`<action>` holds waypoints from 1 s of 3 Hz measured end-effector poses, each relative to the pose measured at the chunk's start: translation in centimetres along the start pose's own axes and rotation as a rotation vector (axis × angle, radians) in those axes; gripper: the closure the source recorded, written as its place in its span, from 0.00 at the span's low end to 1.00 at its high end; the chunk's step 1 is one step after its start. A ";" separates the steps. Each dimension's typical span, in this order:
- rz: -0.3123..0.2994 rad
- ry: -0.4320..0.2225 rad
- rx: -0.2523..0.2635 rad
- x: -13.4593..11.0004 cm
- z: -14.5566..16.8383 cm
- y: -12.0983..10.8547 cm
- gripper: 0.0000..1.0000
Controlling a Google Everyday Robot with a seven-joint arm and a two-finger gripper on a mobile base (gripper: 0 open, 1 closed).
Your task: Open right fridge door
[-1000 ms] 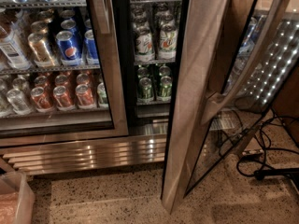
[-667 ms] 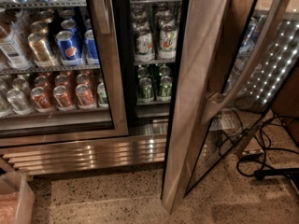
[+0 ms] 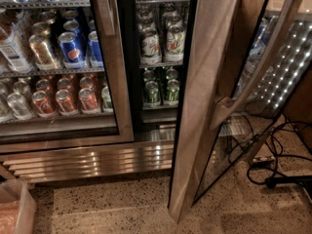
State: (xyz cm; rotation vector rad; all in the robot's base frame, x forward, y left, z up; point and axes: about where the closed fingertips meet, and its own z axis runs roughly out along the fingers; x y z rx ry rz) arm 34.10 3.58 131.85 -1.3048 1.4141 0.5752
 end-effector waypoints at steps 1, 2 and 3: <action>0.000 0.000 0.000 0.0 0.0 0.0 0.03; 0.000 0.000 0.000 0.0 0.0 0.0 0.20; 0.000 0.000 0.000 0.0 0.0 0.0 0.32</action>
Offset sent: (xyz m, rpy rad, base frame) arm -0.0001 0.0001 0.0000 0.0000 0.0000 0.0000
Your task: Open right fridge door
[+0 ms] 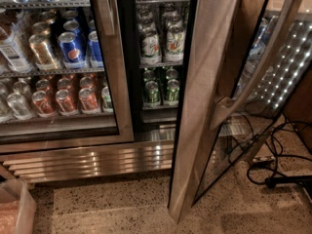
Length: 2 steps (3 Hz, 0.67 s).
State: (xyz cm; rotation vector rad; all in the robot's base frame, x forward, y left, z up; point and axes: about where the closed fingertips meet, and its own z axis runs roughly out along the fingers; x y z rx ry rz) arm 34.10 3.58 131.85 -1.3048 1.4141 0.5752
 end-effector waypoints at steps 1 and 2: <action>0.000 0.000 0.000 0.0 0.0 0.0 0.44; 0.000 0.000 0.000 0.0 0.0 0.0 0.44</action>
Offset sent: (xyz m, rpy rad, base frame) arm 0.0000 0.0000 0.0000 0.0000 0.0000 0.0000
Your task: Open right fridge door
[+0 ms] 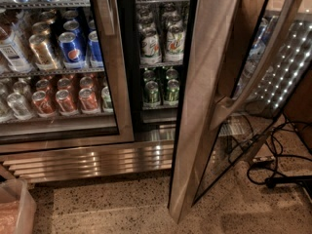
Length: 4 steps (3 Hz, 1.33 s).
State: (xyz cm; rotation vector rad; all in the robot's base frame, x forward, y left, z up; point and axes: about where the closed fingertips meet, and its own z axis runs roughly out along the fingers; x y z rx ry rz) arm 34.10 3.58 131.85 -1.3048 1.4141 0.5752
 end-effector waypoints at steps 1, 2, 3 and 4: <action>0.000 0.000 0.000 0.0 0.0 0.0 0.32; 0.000 0.000 0.000 0.0 0.0 0.0 0.19; 0.000 0.000 0.000 0.0 0.0 0.0 0.07; 0.000 0.000 0.000 0.0 0.0 0.0 0.00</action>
Offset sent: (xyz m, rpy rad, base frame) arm 0.0000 0.0000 0.0000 0.0000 0.0000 0.0000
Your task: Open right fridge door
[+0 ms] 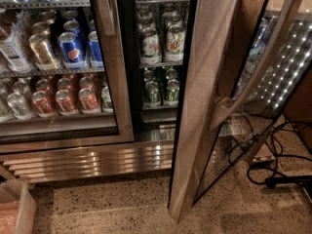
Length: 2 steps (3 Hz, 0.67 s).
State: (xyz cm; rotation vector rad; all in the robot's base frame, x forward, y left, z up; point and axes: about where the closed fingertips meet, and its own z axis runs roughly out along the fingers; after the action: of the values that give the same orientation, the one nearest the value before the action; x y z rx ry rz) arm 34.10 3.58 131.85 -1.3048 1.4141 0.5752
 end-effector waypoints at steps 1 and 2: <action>0.000 0.000 0.000 0.0 0.0 0.0 0.00; 0.000 0.000 0.000 0.0 0.0 0.0 0.00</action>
Offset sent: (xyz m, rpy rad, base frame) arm -0.0159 0.0171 0.0027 0.0381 -0.0395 0.0819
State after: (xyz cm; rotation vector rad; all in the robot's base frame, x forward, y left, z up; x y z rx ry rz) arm 34.10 3.58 131.85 -1.3048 1.4141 0.5752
